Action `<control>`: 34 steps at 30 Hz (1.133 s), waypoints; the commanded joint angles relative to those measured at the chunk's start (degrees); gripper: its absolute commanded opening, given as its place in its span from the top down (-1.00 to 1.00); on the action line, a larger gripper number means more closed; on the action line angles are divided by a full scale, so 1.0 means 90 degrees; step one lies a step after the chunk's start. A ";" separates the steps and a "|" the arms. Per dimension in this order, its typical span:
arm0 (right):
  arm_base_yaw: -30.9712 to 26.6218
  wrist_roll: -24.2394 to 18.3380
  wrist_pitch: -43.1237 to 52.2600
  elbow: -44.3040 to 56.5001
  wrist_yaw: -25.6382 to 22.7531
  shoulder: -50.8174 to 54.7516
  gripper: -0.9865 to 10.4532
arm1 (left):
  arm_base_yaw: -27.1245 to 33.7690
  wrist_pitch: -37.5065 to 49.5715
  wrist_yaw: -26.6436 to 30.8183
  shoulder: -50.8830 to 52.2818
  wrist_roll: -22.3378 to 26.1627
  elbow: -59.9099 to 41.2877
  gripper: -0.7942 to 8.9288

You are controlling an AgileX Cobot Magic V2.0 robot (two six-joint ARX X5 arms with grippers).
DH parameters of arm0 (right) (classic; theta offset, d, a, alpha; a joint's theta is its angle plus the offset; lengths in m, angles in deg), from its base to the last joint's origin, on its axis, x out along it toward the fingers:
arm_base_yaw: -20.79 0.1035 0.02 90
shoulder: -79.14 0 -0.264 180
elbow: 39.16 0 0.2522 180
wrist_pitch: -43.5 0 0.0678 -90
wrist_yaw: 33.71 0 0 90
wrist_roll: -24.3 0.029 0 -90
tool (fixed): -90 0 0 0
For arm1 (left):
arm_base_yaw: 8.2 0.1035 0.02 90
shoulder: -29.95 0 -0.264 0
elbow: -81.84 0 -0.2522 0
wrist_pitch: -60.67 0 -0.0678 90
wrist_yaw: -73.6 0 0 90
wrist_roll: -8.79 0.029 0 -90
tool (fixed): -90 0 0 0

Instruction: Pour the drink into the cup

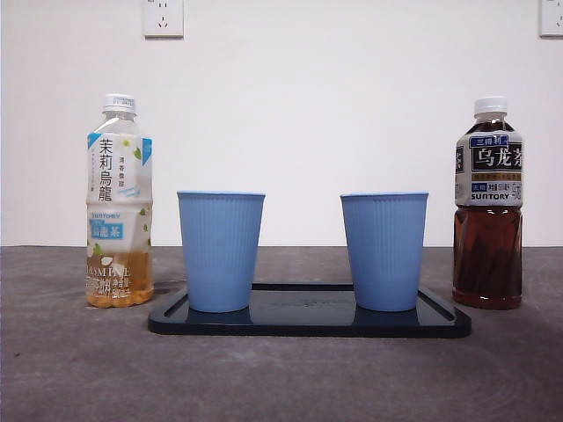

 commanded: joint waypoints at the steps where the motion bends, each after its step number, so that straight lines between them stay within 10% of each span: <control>1: -0.0007 -0.0046 0.0073 0.0124 -0.0017 0.0087 0.81 | 0.0012 -0.0078 0.0000 0.0007 0.0027 -0.0087 0.82; 34: -0.0007 -0.0066 -0.0449 0.0347 -0.0005 0.0289 0.81 | 0.0012 -0.0078 0.0000 0.0007 0.0027 -0.0087 0.82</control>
